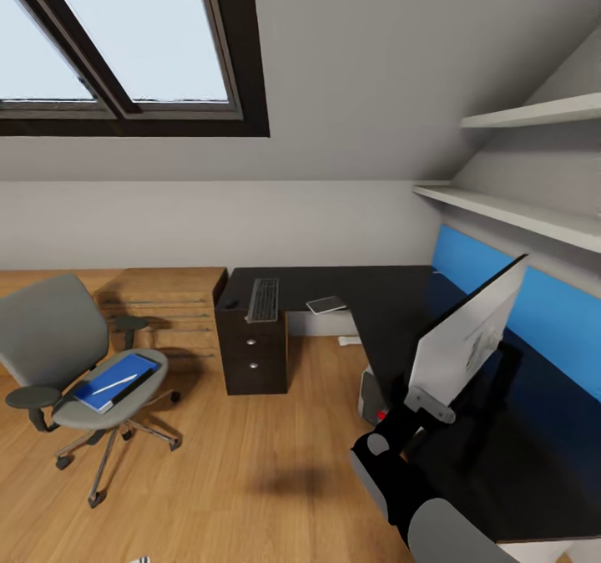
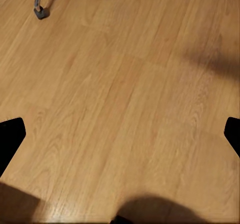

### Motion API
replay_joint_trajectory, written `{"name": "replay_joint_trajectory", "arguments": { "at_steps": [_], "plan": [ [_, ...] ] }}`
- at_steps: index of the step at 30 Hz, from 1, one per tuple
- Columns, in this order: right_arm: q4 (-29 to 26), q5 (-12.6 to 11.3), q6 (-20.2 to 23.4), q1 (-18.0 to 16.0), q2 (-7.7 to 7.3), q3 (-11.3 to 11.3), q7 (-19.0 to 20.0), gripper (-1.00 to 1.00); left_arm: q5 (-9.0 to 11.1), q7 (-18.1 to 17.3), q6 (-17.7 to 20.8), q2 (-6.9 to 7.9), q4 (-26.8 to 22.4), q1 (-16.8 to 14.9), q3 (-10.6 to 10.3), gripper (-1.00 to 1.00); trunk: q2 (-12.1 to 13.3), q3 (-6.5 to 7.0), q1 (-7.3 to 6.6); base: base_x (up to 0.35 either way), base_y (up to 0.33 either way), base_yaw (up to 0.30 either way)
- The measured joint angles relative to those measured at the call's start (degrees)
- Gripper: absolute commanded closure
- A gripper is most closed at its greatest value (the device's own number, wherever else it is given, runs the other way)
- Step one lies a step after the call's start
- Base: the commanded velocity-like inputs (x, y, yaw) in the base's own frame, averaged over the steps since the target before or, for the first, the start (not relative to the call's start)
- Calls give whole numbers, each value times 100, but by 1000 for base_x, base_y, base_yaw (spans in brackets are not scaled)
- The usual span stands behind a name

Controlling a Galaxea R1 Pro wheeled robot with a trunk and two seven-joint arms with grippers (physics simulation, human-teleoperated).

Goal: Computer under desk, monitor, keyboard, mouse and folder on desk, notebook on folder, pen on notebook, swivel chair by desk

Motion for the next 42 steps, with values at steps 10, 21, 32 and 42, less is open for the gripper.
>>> {"name": "replay_joint_trajectory", "arguments": {
  "at_steps": [10,21,32,42],
  "plan": [
    [2,14,12,-1,1,8,3,-100,0,0,0,0,0,0,0,-100,0,0,1,-134,-126,0],
    [6,4,5,0,0,4,5,-100,0,0,0,0,-2,0,0,-100,0,0,0,-81,-57,0],
    [9,0,2,2,0,1,17,-100,0,0,0,0,-3,0,0,-100,0,0,0,-64,-32,0],
    [9,-1,1,1,0,9,18,-100,0,0,-4,0,-3,0,0,-100,0,0,-1,-34,-22,0]
  ]
}}
